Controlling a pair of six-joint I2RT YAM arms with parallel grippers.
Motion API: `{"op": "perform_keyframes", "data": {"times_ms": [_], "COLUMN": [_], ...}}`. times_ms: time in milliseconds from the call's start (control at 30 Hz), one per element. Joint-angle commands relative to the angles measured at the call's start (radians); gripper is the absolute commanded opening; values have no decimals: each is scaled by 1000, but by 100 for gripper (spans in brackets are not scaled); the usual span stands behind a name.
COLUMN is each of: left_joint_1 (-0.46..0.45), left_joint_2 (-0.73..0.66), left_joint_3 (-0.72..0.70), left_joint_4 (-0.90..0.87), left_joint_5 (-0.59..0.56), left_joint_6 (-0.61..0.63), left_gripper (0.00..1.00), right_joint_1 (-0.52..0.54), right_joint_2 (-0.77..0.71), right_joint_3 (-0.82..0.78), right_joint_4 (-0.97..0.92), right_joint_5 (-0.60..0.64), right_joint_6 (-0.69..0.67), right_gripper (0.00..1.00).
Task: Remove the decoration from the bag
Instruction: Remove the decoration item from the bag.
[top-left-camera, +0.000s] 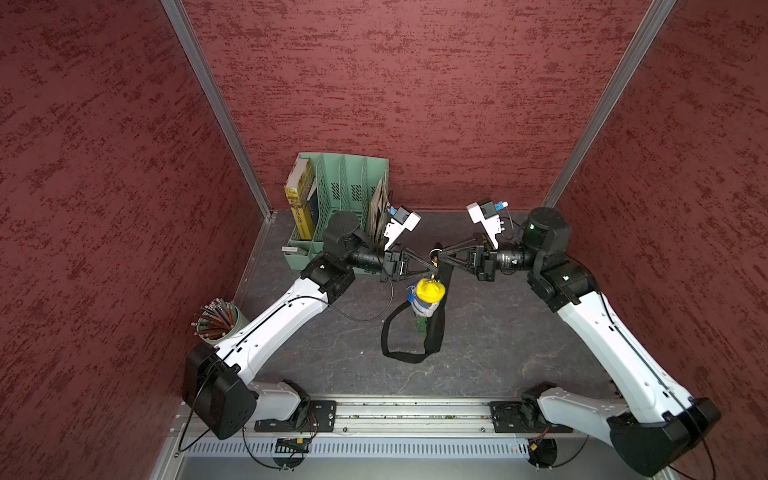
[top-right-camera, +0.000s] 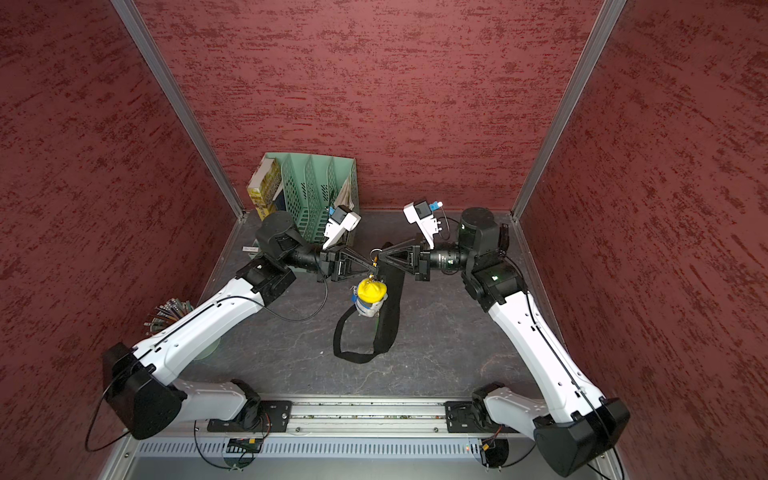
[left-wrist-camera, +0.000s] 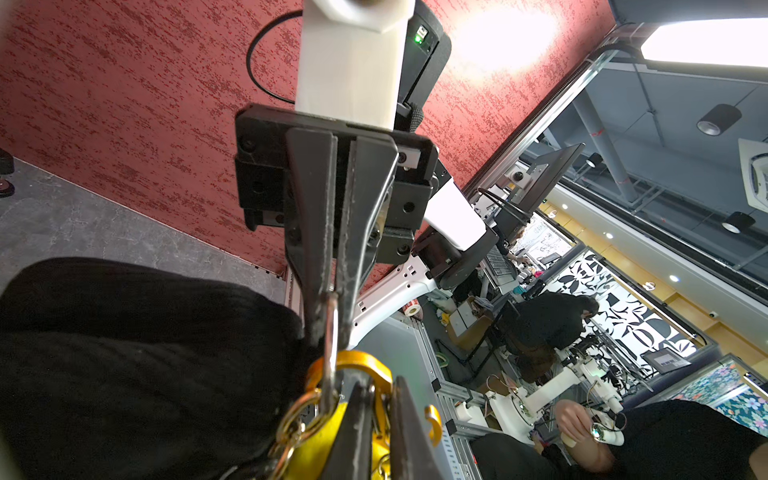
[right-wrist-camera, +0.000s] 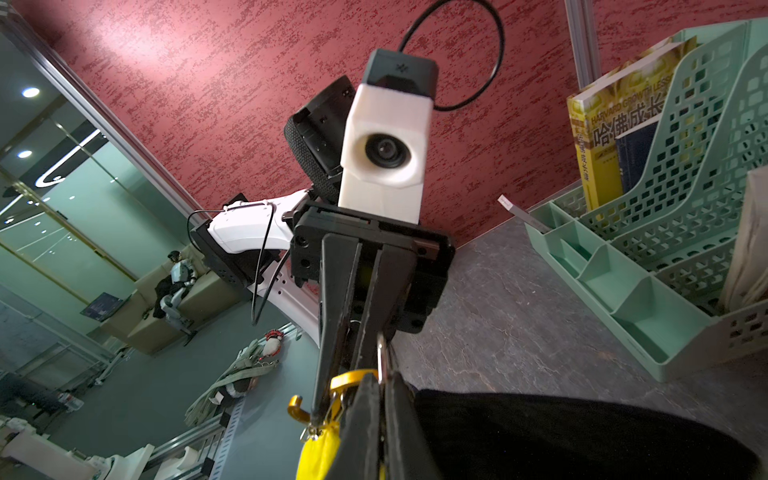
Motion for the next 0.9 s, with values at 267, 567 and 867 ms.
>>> {"op": "perform_keyframes", "data": {"times_ms": [267, 567, 867], "left_joint_1": [14, 16, 21], "left_joint_2": [-113, -109, -101], "left_joint_3": [-44, 0, 13], "left_joint_4": [48, -96, -82], "left_joint_5": [-3, 31, 24], "left_joint_6": [280, 517, 613], "left_gripper": [0, 0, 0], "right_joint_1": [8, 8, 9], "right_joint_2": [-12, -4, 32], "right_joint_3": [8, -33, -33], "right_joint_4": [-74, -85, -106], "right_joint_5": [82, 64, 21], "right_joint_6": [100, 102, 112], "right_gripper": [0, 0, 0]}}
